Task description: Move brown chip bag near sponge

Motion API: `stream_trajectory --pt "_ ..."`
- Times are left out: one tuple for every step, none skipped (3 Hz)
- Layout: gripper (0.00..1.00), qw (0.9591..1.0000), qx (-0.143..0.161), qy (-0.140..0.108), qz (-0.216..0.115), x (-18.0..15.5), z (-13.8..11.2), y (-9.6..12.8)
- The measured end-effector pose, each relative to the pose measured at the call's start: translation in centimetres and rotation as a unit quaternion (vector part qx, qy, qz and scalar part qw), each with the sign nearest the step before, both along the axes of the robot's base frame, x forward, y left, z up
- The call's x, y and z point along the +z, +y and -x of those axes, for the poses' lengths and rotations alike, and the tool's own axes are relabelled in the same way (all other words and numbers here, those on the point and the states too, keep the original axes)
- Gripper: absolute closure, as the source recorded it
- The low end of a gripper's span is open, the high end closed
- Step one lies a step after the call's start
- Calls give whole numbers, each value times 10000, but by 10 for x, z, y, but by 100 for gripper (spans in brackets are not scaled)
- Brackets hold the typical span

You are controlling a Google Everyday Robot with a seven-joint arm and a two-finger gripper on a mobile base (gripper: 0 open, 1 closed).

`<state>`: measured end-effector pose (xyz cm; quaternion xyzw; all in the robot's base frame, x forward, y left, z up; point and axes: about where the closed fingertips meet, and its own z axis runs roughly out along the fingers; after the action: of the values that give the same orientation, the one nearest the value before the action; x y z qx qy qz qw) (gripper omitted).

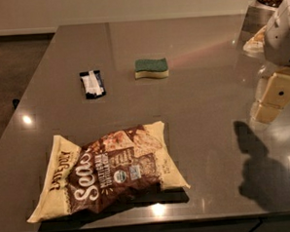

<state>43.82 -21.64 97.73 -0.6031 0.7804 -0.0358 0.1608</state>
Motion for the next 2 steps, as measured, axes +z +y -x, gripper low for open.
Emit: stream_trajectory --pt "0 10000 0 -1 -1 0 0 0" --pt "0 9991 35 -25 -414 -2 -2 19"
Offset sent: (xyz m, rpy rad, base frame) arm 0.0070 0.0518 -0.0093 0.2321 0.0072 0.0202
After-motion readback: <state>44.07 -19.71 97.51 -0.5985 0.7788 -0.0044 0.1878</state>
